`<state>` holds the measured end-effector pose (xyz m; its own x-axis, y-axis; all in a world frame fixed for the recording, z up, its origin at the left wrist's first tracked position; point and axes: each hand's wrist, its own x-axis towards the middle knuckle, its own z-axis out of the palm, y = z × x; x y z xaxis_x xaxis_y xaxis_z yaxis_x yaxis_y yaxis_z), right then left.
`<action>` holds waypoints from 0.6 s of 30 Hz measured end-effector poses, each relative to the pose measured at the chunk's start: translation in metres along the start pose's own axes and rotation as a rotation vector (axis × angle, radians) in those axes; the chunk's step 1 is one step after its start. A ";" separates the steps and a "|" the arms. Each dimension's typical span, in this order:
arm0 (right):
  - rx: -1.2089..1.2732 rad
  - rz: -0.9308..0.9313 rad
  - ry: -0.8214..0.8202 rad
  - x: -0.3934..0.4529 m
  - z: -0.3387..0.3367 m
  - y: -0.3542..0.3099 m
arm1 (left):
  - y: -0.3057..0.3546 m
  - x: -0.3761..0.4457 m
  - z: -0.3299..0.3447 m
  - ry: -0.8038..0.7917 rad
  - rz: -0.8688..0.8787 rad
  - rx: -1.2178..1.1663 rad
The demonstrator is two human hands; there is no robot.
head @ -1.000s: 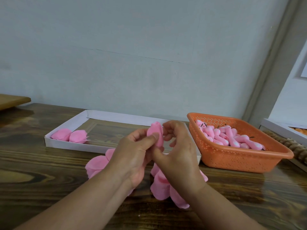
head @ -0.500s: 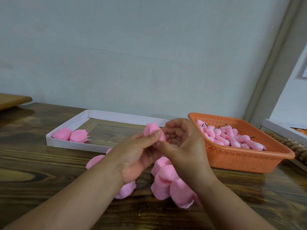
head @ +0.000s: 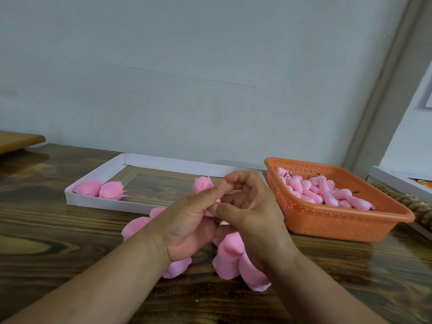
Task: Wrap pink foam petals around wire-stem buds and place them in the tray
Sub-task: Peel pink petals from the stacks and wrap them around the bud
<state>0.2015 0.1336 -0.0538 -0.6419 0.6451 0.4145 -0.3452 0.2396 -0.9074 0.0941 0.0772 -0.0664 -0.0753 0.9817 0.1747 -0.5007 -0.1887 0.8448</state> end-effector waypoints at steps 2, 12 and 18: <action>-0.111 -0.041 0.010 0.000 0.001 0.001 | -0.002 0.002 -0.003 0.034 0.023 -0.002; -1.031 -0.637 0.149 -0.006 0.009 0.014 | -0.001 0.003 0.016 0.386 0.048 -0.041; -0.947 -0.609 0.240 -0.005 0.014 0.013 | -0.002 0.003 0.024 0.409 0.089 -0.082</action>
<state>0.1903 0.1232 -0.0666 -0.3630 0.3322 0.8705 0.1649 0.9424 -0.2909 0.1155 0.0805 -0.0557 -0.4485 0.8936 0.0161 -0.5424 -0.2864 0.7898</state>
